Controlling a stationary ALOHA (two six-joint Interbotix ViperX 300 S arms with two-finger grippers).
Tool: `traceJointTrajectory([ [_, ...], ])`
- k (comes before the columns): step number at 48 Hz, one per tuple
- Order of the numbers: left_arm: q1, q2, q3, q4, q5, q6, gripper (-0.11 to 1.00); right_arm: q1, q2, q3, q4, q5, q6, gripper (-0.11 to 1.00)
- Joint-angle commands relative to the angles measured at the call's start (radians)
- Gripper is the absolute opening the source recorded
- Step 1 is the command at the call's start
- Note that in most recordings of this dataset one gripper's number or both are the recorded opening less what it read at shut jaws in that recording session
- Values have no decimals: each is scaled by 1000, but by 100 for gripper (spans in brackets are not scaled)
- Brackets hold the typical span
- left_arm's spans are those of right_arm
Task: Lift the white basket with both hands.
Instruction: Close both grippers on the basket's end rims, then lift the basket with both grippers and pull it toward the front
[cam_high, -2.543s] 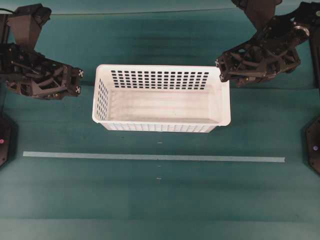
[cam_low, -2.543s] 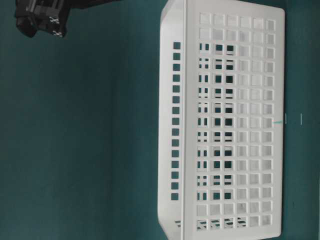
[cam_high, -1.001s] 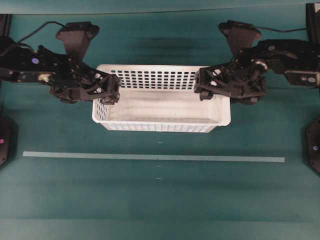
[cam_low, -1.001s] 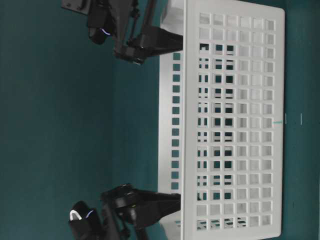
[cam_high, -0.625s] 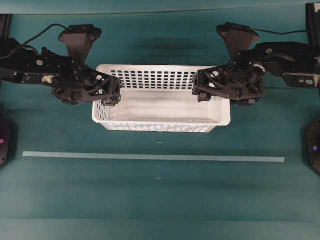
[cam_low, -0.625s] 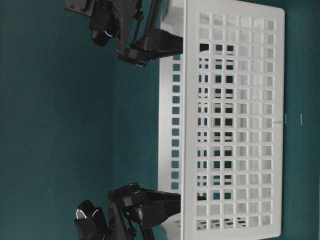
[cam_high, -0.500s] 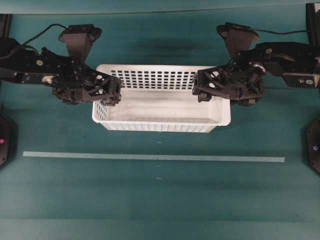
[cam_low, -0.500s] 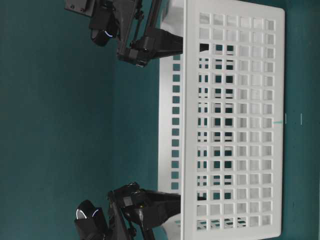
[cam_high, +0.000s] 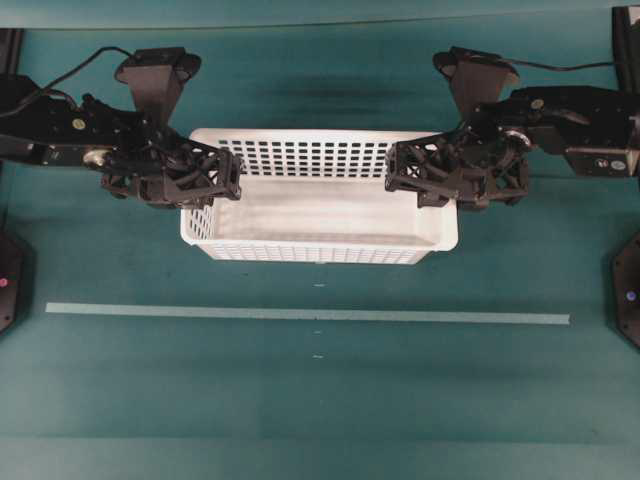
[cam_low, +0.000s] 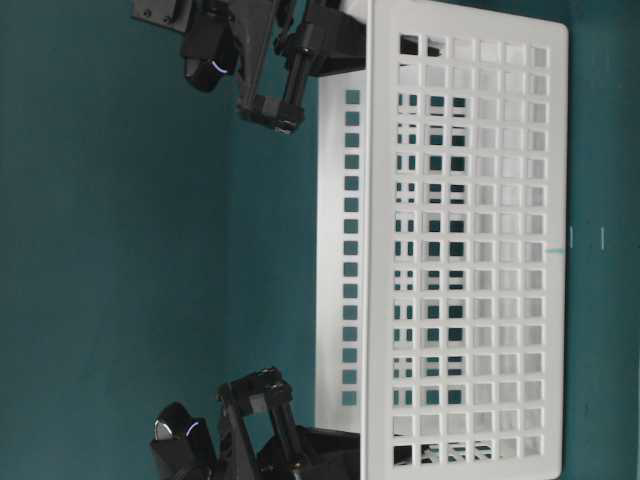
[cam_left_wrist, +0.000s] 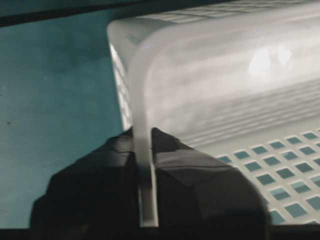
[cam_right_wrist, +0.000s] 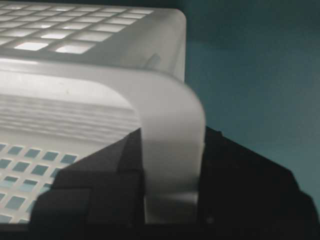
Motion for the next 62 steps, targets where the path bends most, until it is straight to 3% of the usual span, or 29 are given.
traceJointTrajectory([
  [1,-5,-8,-8,5,-8,3,-1,6,3,-8,2,-11,-3,16],
  [45,-5,-55,-49,3,18,-2,-1,8,-55,-9,-3,52,-14,16],
  [62,-80,-106,-25,3,29,-37,-1,80,-78,3,0,57,-3,16],
])
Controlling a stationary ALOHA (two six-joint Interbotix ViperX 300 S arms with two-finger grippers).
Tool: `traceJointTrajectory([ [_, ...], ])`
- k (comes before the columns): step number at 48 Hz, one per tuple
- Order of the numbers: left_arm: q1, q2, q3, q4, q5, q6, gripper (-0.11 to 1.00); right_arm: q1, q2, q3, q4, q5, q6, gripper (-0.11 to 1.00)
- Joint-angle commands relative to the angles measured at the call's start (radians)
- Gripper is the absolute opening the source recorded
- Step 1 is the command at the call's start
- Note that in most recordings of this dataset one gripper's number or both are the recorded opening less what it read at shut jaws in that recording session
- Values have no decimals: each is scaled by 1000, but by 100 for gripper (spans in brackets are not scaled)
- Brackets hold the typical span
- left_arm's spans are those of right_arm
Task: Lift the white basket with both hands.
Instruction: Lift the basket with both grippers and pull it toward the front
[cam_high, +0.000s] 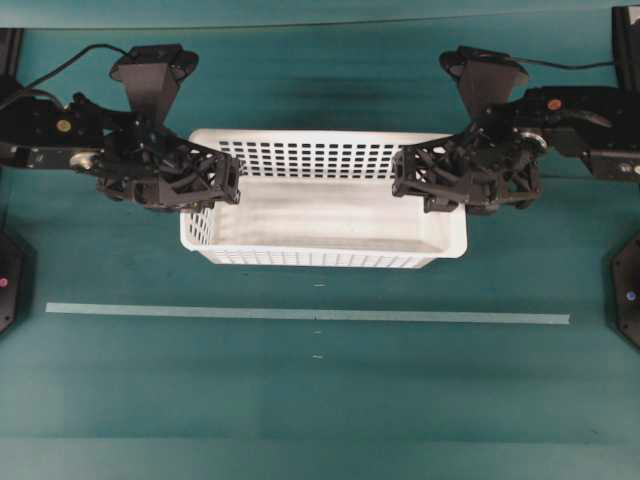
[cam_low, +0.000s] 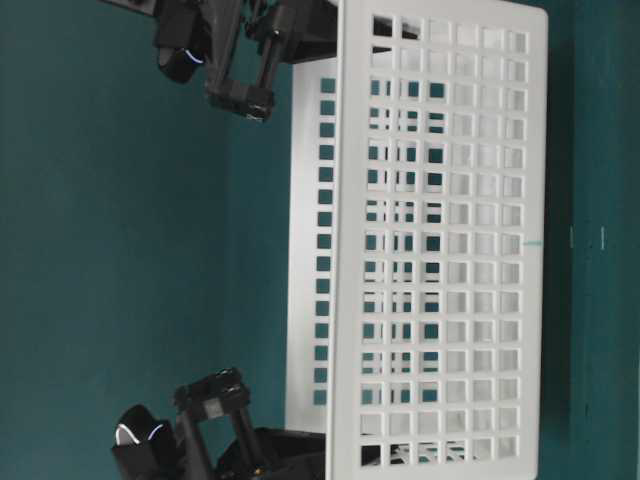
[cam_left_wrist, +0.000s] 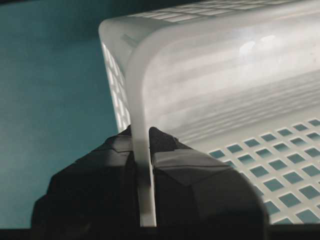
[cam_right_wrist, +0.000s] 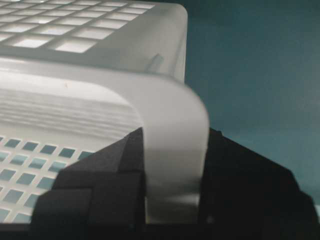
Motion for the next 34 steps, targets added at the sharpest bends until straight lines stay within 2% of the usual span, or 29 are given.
traceJointTrajectory([
  [1,-26,-38,0,3,-11,-12,-1,41,-8,3,0,-3,-6,16],
  [9,-52,-72,58,5,-46,-67,-1,89,-20,32,-5,-21,32,16],
  [17,-97,-97,100,3,-84,-92,-1,138,-31,55,-6,-57,67,16],
  [34,-196,-63,94,5,-101,-161,-1,221,-26,57,-6,-60,149,16],
])
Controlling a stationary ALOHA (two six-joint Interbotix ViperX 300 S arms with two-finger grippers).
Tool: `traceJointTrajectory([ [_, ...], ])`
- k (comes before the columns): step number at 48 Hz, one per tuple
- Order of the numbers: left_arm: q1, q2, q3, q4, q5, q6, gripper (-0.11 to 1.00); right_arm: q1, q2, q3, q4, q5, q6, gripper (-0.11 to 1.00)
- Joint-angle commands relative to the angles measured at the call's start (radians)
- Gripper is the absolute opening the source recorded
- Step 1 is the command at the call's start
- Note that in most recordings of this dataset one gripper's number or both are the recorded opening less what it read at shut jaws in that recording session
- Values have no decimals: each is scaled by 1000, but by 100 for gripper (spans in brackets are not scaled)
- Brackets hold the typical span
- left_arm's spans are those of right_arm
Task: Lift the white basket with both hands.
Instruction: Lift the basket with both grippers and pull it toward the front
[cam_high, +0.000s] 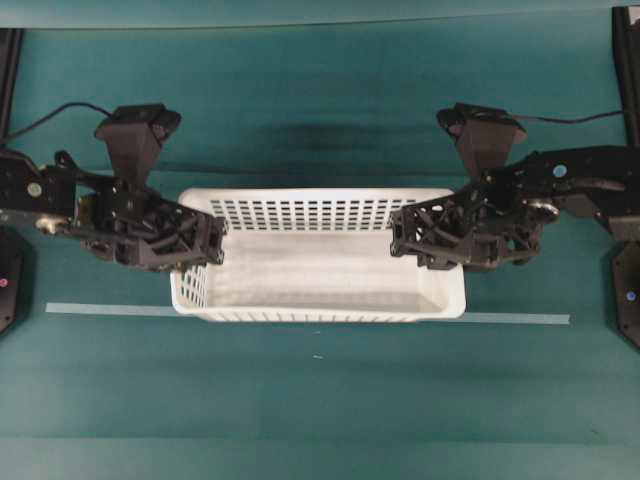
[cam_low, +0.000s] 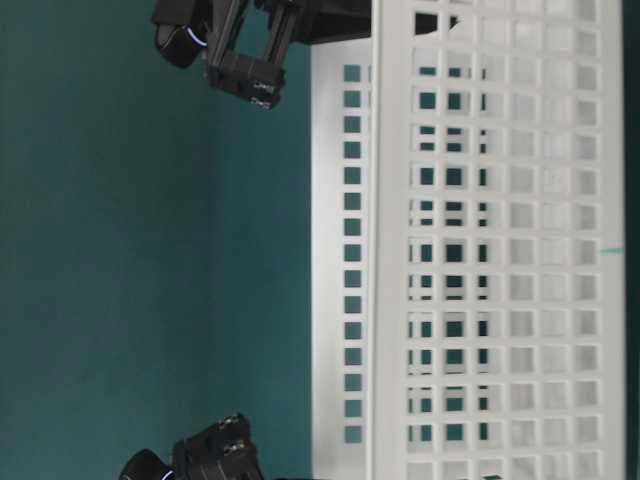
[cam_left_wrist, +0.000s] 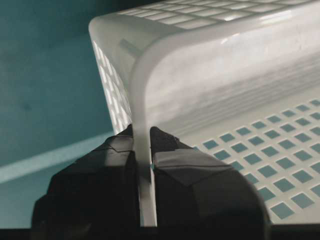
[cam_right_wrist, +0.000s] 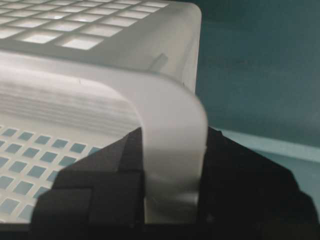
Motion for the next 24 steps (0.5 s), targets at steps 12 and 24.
traceJointTrajectory([
  [12,-49,28,-32,5,-11,-2,-2,87,8,-5,-6,3,52,16],
  [24,-80,29,-32,5,2,-25,-2,114,26,-25,-26,2,78,16],
])
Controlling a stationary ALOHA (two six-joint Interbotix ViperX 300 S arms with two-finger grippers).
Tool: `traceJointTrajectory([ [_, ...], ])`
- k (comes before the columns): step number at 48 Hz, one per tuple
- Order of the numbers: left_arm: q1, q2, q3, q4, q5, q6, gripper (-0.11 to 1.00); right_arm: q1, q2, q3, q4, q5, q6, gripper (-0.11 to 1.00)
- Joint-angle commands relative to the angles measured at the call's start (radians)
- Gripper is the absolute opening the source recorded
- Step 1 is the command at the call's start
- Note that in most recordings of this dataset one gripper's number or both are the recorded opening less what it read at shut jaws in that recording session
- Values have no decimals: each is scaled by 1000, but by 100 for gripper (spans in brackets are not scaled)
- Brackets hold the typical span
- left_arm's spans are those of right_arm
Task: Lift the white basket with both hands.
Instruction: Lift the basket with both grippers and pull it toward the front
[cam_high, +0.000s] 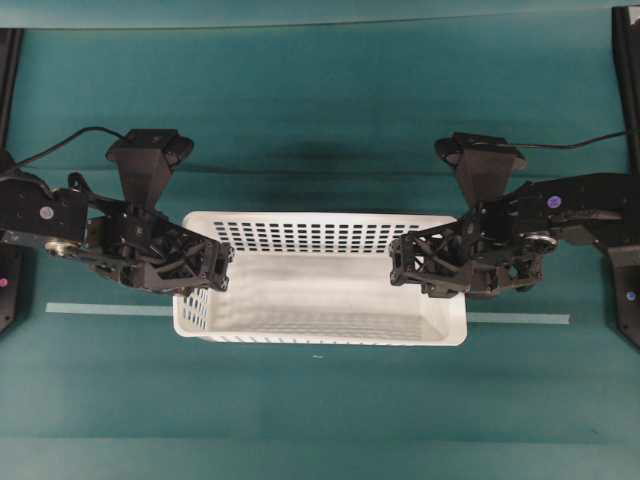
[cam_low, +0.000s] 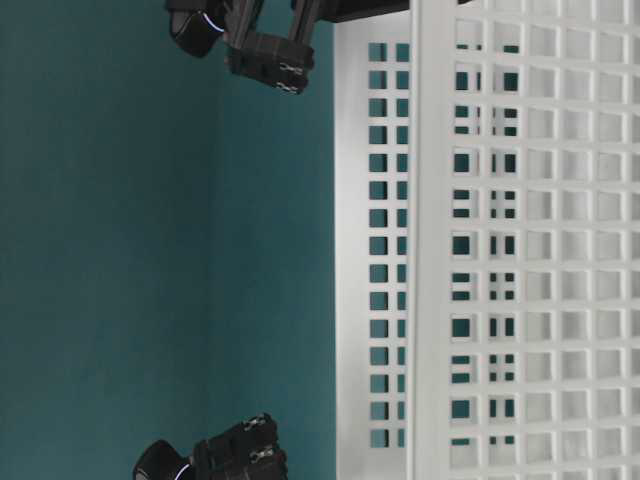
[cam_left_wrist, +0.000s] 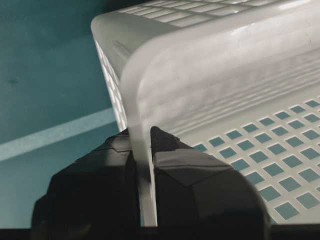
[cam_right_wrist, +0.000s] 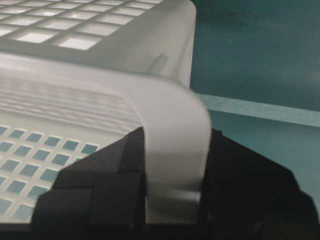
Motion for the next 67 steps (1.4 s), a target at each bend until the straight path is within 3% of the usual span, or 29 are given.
traceJointTrajectory([
  [1,-15,-8,-20,5,-3,-6,-2,29,8,-23,-17,-6,-14,16],
  [67,-54,23,-29,8,2,-25,-2,74,41,-43,-34,26,21,16],
])
